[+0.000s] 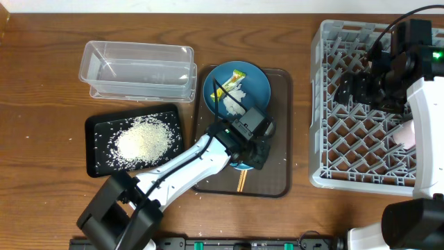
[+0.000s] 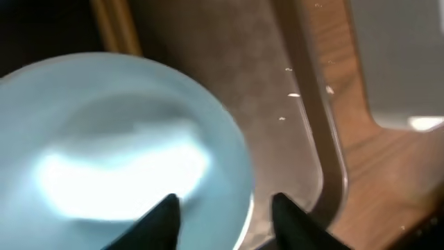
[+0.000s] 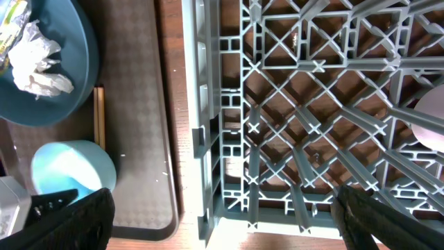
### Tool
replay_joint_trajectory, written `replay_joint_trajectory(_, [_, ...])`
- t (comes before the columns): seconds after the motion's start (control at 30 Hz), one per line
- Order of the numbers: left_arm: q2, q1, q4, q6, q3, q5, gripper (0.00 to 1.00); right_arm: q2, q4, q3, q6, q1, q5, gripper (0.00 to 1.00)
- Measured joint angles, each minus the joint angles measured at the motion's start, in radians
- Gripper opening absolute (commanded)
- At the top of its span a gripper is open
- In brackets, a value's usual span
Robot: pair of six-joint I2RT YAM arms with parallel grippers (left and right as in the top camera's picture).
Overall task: Sort waste into correct bins and load items into the dishwasher rack
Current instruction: 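Set the emptied bowl back down on the brown tray, then pinch the snack wrapper and tissue off the blue plate with left gripper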
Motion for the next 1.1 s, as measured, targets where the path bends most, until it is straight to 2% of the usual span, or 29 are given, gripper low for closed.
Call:
replay_joint_trajectory(0.23, [-0.105,0.04,-0.062,0.011,0.0,-0.087,0.6,0.0,0.0,0.0,0.0,0.0,0.0,0.99])
replay_joint_trajectory(0.37, [-0.197,0.142,-0.066,0.043,0.025,-0.146,0.61,0.0,0.0,0.0,0.0,0.0,0.0,0.99])
replay_joint_trajectory(0.5, [-0.206,0.275,-0.079,0.097,0.113,-0.172,0.61,0.0,0.0,0.0,0.0,0.0,0.0,0.99])
replay_joint_trajectory(0.63, [-0.134,0.37,-0.121,0.161,0.252,-0.189,0.61,0.0,0.0,0.0,0.0,0.0,0.0,0.99])
replay_joint_trajectory(0.8, [0.026,0.393,-0.128,0.223,0.435,-0.196,0.61,0.0,0.0,0.0,0.0,0.0,0.0,0.99])
replay_joint_trajectory(1.1, [0.305,0.369,-0.074,0.251,0.461,-0.196,0.62,0.0,0.0,0.0,0.0,0.0,0.0,0.99])
